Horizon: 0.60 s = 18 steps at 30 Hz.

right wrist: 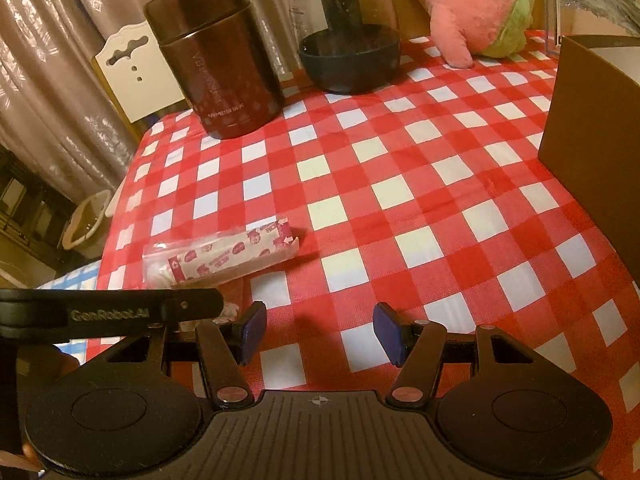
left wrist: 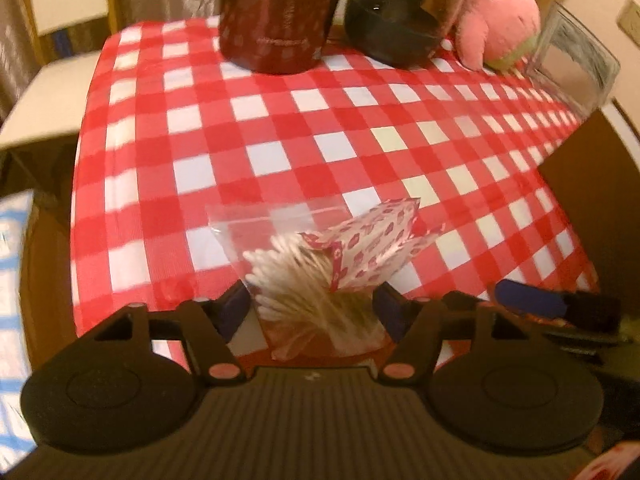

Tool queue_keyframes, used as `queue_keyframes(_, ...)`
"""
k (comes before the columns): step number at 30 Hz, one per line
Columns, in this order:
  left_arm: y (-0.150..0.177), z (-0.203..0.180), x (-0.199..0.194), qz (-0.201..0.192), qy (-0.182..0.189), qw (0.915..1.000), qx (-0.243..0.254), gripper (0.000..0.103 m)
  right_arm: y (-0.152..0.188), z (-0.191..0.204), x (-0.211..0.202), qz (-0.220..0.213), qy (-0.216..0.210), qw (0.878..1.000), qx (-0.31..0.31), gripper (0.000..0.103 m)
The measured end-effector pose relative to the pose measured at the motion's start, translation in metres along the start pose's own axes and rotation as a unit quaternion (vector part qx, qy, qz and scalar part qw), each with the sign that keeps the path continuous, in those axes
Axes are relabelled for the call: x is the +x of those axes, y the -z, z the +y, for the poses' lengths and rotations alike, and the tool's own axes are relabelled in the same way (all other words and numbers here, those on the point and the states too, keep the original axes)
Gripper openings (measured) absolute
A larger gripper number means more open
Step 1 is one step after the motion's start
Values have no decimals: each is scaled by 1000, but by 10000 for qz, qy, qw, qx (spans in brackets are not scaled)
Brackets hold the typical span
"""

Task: Organize soft objects
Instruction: 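Grasp the pink-white packet with the right tool while the left tool grasps the cotton swab bag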

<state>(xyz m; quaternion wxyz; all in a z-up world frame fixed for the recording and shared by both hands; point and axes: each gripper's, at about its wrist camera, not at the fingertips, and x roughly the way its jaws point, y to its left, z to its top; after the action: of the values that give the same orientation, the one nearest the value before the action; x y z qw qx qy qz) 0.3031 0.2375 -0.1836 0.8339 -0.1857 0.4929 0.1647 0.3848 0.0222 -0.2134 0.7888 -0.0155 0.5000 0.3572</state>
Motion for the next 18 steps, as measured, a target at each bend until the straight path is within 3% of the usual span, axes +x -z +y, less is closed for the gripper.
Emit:
queue_keyframes(6,-1,18,-5,-23,110,9996,270,43,2,7,4,2,-73,9996,-256,60)
queue_keyframes(12,-4,34,-11,-19,70,9991,416,41,-3,22,13,-95,16,9930,-1179,61)
queue_keyframes(18,-7,42,-10,0,102,9992,394,41,-13,32,31,-117,-44,9751,-2216,61)
